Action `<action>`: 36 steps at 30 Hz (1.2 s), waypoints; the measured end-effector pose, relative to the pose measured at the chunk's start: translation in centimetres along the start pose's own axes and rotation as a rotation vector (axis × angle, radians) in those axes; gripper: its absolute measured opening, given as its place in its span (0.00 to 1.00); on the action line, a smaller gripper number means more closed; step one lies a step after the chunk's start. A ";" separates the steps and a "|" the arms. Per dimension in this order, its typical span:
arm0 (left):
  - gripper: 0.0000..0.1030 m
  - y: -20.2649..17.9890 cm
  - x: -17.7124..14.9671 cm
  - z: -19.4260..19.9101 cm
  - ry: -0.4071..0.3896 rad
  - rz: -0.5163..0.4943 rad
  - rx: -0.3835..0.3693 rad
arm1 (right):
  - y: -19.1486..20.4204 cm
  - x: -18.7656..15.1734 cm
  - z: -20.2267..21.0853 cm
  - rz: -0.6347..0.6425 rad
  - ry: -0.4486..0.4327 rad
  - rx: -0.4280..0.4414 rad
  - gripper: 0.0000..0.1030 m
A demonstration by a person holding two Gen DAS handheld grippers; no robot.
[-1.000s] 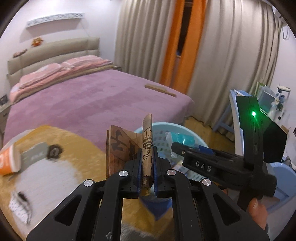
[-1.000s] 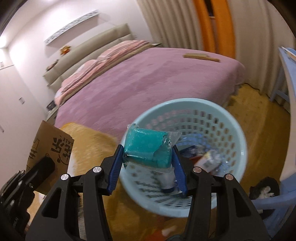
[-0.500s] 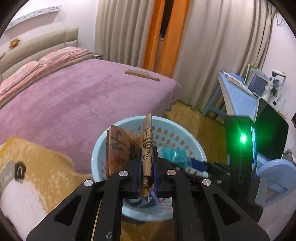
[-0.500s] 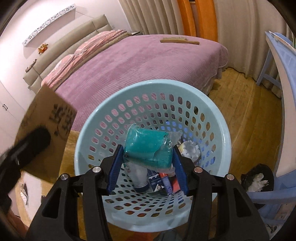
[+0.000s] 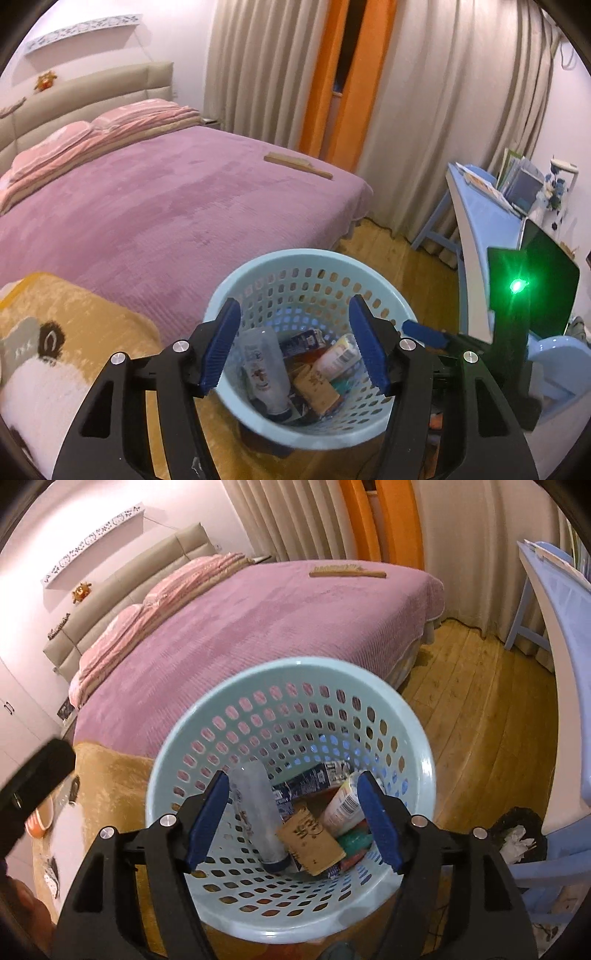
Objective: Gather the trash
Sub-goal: 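Carry the cardboard and teal pack over the blue basket and open both tools, then move both tools back to the rug toward the dotted tissue and paper cup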
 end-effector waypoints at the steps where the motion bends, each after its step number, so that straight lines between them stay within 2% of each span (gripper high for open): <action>1: 0.58 0.4 -0.1 0.6 -0.009 0.007 0.003 | 0.2 0.1 0.3 0.002 -0.009 0.004 0.66; 8: 0.58 4.0 -1.0 5.4 -0.069 0.082 0.052 | 3.9 0.7 2.6 0.052 -0.049 0.072 0.66; 17: 0.58 12.3 -2.9 13.3 -0.154 0.252 0.258 | 11.7 -0.1 4.0 0.195 -0.062 0.173 0.66; 21: 0.58 16.2 -4.6 16.2 -0.168 0.342 0.333 | 15.2 -1.1 3.6 0.264 -0.044 0.210 0.66; 24: 0.67 18.7 -6.0 17.8 -0.177 0.405 0.381 | 17.6 -2.2 2.9 0.301 -0.019 0.238 0.66; 30: 0.68 22.2 -8.5 18.6 -0.155 0.475 0.450 | 20.5 -3.7 1.6 0.347 0.019 0.265 0.66; 36: 0.68 24.0 -10.1 16.9 -0.102 0.513 0.472 | 21.5 -4.3 1.0 0.372 0.037 0.272 0.66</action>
Point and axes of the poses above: each gripper's, at about its wrist camera, not at the fingertips, and z roughly against the way its jaws point, y to its left, x to its top, the point moved 4 cm from there along -z, roughly the way its jaws point, and after that the axes turned 8 degrees about z, right-handed, at the moved point
